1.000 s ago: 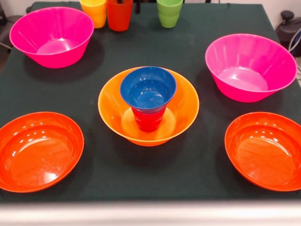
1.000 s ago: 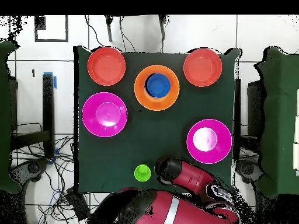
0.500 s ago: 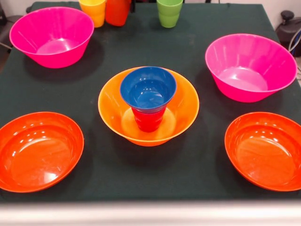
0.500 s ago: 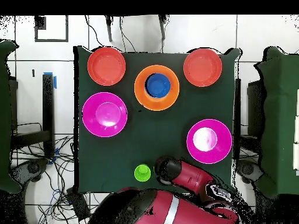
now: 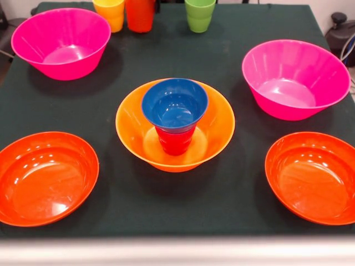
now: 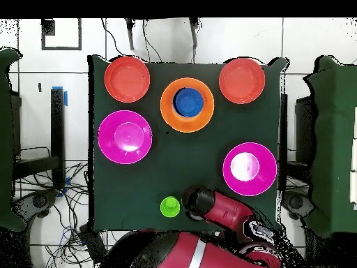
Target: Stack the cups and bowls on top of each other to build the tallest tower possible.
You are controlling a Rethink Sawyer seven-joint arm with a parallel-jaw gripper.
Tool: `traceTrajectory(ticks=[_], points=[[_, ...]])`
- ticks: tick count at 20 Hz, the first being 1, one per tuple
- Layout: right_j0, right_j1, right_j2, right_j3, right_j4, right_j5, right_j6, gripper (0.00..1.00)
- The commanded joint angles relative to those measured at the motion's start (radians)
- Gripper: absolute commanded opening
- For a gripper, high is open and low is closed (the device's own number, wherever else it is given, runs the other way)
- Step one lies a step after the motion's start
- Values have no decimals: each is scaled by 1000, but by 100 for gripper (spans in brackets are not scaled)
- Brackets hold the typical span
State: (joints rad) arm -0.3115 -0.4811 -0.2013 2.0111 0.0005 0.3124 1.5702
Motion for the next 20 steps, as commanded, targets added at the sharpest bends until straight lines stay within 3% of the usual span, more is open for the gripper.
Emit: traceTrajectory(ticks=[1,12,20], points=[[66,-97,54,-146,-5,215,83,0],[92,-120,53,-329,-10,447,87,0],[83,-104,69,-443,-37,493,57,0]])
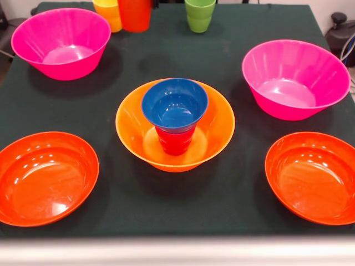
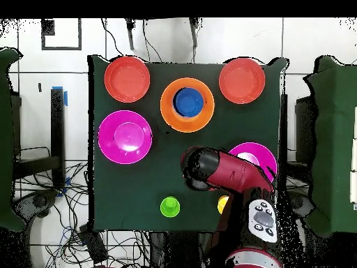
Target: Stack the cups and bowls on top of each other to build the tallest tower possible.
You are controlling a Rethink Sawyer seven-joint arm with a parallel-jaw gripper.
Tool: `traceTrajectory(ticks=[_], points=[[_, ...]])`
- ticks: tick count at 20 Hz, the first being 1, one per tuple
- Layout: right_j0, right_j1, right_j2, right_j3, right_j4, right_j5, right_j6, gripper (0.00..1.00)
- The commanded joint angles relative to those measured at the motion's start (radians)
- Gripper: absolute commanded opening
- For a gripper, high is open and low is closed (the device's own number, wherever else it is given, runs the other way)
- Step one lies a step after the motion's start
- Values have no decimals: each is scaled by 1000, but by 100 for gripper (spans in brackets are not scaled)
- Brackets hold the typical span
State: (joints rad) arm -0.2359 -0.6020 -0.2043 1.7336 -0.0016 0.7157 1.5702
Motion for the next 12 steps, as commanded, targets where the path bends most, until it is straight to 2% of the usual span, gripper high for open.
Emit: traceTrajectory(ticks=[1,12], points=[[5,17,73,-175,-36,102,53,0],[10,8,79,-290,-48,220,21,0]])
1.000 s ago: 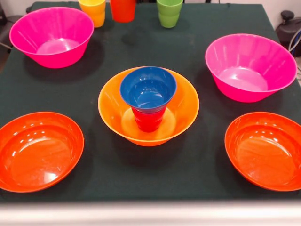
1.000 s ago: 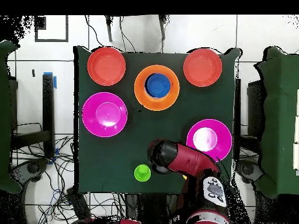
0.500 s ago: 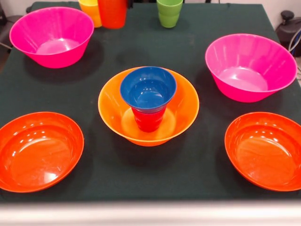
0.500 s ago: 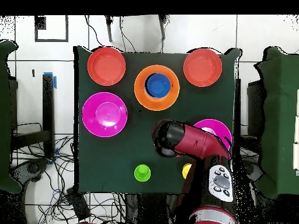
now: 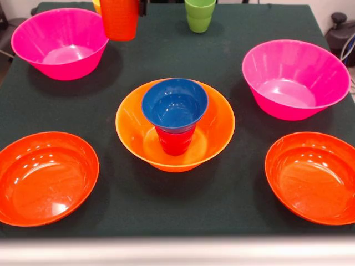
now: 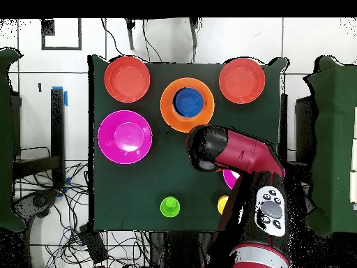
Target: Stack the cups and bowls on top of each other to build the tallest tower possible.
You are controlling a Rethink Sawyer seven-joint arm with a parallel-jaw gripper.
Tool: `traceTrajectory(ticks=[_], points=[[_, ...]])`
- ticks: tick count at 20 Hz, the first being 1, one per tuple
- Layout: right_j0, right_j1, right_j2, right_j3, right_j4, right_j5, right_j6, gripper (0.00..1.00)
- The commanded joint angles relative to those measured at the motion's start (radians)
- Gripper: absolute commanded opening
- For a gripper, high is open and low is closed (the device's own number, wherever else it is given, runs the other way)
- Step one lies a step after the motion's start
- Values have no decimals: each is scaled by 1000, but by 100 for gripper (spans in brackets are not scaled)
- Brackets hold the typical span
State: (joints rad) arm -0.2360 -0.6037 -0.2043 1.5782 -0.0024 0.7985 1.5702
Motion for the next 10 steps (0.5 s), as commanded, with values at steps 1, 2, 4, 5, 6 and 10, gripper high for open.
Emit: traceTrajectory(ticks=[1,2,4,5,6,10], points=[[11,12,80,-146,-48,145,21,0],[8,17,82,-159,-47,160,19,0],[7,21,85,-172,-49,170,15,0],[8,22,85,-178,-47,175,19,0],[8,24,85,-183,-49,176,18,0],[13,30,90,-211,-52,197,13,0]])
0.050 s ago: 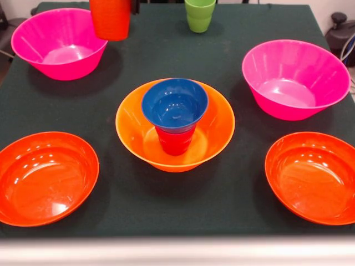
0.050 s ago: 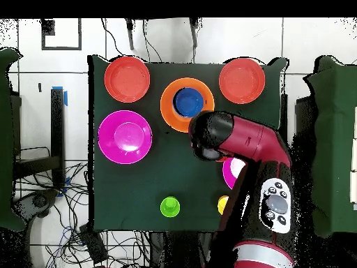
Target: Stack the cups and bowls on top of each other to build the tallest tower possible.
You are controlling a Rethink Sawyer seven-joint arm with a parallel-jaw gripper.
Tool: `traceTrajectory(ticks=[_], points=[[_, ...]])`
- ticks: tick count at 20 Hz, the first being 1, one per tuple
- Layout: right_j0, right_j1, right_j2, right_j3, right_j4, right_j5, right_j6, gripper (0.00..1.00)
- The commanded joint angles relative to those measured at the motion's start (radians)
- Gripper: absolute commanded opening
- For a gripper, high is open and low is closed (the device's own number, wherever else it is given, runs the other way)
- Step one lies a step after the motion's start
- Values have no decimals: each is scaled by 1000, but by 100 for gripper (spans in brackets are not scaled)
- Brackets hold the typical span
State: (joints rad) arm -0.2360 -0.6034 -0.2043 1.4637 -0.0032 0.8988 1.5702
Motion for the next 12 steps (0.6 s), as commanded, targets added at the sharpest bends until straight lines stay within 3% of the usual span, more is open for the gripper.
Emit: traceTrajectory(ticks=[1,12], points=[[15,29,91,-103,-52,100,12,0],[39,77,107,-200,-32,148,45,0]])
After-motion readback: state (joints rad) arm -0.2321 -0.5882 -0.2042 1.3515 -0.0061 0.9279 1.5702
